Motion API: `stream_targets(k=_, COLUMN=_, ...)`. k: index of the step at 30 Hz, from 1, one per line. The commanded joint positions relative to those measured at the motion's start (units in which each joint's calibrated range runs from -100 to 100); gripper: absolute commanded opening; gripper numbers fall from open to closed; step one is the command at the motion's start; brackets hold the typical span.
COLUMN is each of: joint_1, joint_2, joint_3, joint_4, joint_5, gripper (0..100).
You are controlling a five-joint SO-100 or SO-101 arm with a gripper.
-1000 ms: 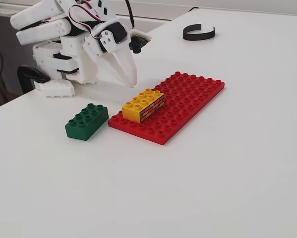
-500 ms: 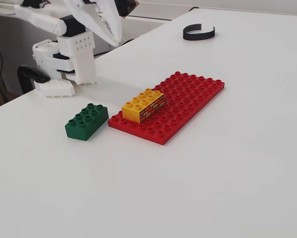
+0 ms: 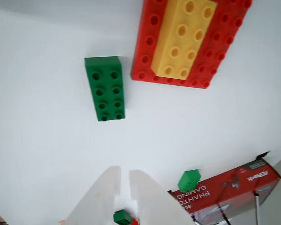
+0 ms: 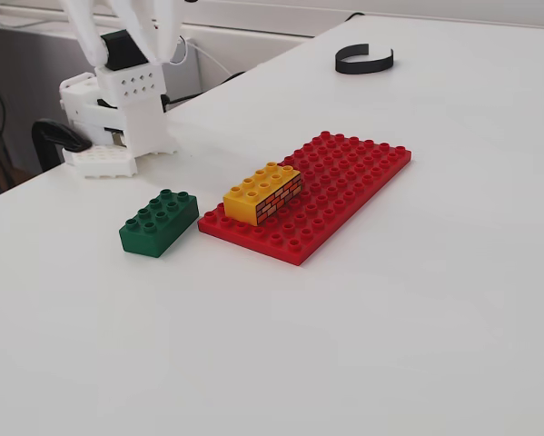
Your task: Grab the loose lego brick and stack it on top of the fixed one.
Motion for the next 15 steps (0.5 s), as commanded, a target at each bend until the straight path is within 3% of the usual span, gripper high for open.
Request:
stream_targets(k=1, joint_1=6.6, joint_2=-4.5, joint_3=6.1, joint_4=0.4, joint_5=5.0, gripper=1)
stream_targets(k=8, joint_1=16.0, joint_2=-7.7, joint_3=19.9, joint_4=-10.5, joint_5=8.9, gripper=2)
stream_targets(k=15, joint_1=15.8, joint_2=-7.4, joint_3=29.2, joint_4=-17.2, joint_5=8.5, gripper=13)
